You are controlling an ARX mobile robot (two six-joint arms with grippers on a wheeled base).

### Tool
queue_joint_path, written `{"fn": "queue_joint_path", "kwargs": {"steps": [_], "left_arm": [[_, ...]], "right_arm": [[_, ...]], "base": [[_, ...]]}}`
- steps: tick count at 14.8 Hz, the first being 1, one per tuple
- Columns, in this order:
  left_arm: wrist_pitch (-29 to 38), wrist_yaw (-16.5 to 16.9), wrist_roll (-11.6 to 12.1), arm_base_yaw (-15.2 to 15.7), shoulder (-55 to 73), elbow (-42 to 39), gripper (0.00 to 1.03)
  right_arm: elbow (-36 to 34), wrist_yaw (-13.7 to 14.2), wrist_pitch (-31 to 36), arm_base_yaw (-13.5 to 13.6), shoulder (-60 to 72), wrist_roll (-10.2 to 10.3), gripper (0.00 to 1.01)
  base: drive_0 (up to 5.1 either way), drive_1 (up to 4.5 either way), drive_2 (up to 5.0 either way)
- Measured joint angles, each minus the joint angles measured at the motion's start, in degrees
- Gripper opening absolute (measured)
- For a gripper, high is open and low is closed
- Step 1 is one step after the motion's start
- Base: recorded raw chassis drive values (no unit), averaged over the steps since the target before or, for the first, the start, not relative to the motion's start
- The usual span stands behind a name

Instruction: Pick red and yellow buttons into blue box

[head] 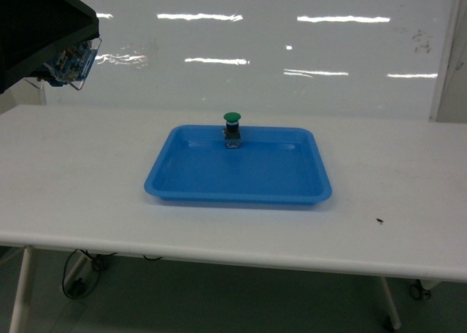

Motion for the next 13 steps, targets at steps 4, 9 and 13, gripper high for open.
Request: {"fn": "queue_joint_path", "kwargs": {"steps": [4, 9, 13], "left_arm": [[0.0, 0.0, 0.0, 0.0, 0.0, 0.0, 0.27], [0.0, 0.1, 0.0, -0.1, 0.0, 0.0, 0.27], [0.1, 0.2, 0.0, -0.2, -0.1, 0.0, 0.27]], "right_arm": [[0.0, 0.1, 0.0, 0.0, 0.0, 0.0, 0.27], [0.0, 0.0, 0.0, 0.0, 0.0, 0.0, 0.27], [0.0, 0.0, 0.2, 0.0, 0.0, 0.0, 0.27]], "base": [[4.6, -3.91, -0.5], [4.6, -3.93, -0.8], [4.5, -2.54, -2.1]]}}
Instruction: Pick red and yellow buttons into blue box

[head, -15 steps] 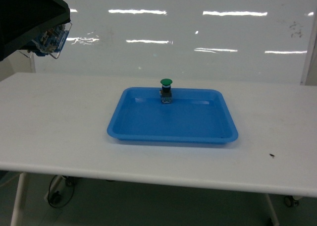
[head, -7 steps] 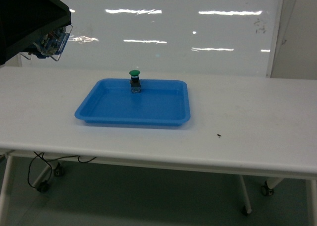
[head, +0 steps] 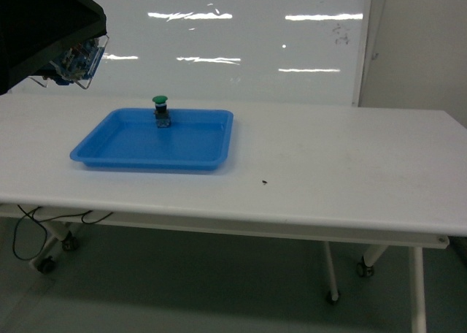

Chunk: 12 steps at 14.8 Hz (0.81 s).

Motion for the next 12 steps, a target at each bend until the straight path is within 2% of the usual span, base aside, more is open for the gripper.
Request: {"fn": "queue_joint_path", "kwargs": {"steps": [12], "left_arm": [[0.0, 0.0, 0.0, 0.0, 0.2, 0.0, 0.27]], "right_arm": [[0.0, 0.0, -0.2, 0.0, 0.0, 0.0, 0.27]], "base": [[4.4, -2.02, -2.0]]}}
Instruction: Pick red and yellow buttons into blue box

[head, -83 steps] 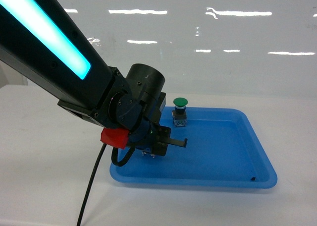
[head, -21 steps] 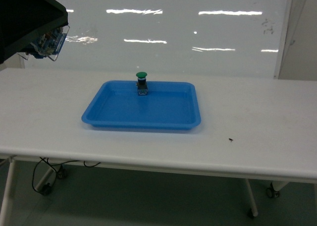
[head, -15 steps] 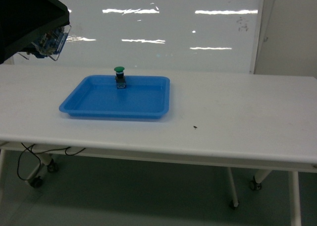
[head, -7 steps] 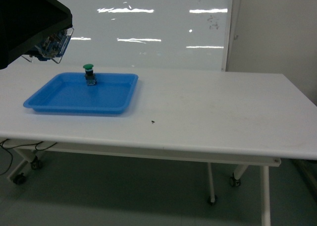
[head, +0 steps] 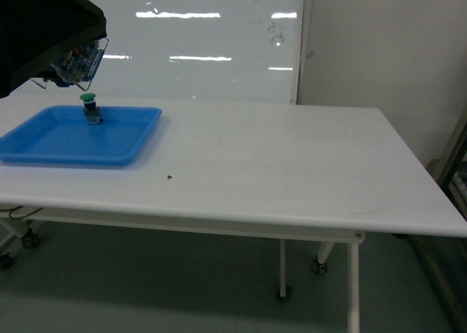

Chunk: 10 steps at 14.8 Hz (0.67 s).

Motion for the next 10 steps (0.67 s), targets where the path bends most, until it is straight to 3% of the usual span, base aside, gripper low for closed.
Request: {"fn": "queue_joint_path", "kwargs": {"steps": [6, 10], "left_arm": [[0.0, 0.5, 0.0, 0.5, -0.1, 0.0, 0.27], [0.0, 5.3, 1.6, 12.6, -3.2, -1.2, 0.27]], "right_arm": [[0.0, 0.0, 0.0, 0.0, 0.0, 0.0, 0.27], [0.0, 0.0, 0.0, 0.0, 0.0, 0.0, 0.27]], "base": [[4.4, -2.15, -2.1], [4.4, -2.16, -2.2]]}}
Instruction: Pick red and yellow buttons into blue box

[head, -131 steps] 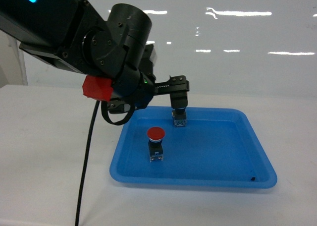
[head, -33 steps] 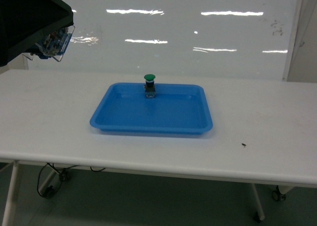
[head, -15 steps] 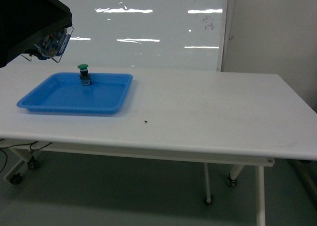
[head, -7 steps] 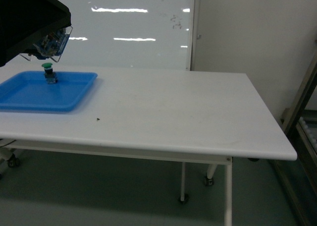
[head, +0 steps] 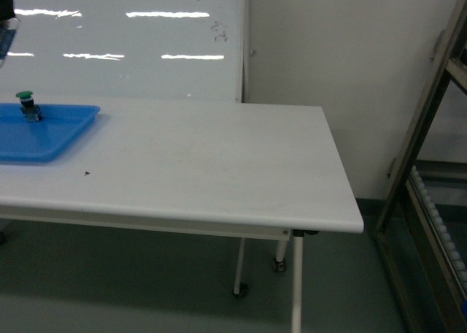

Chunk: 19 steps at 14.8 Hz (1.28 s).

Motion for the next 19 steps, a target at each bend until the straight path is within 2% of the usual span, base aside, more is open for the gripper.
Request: {"fn": "queue_joint_path", "kwargs": {"steps": [3, 5, 7, 9, 19], "left_arm": [[-1.3, 2.8, 1.8, 8.7, -4.2, -1.6, 0.27], [-1.7, 3.8, 2.4, 11.9, -5.9, -2.4, 0.27], [-2.6, 4.2, 3.3, 13.8, -7.1, -3.1, 0.27], [-1.7, 5.3, 3.9, 13.9, -6.9, -3.3, 0.27], [-1.7, 5.5, 4.5, 13.9, -6.5, -3.4, 0.27]], "right_arm": [[0.0, 0.0, 0.1, 0.0, 0.0, 0.0, 0.27], [0.0, 0.0, 0.1, 0.0, 0.0, 0.0, 0.27], [0.0, 0.0, 0.2, 0.0, 0.0, 0.0, 0.27], [0.0, 0.0, 0.2, 0.0, 0.0, 0.0, 0.27], [0.0, 0.0, 0.1, 0.0, 0.0, 0.0, 0.27]], "base": [[4.4, -2.21, -2.2], [4.4, -2.21, -2.2], [4.4, -2.21, -2.2], [4.4, -2.21, -2.2], [4.4, -2.21, -2.2]]}}
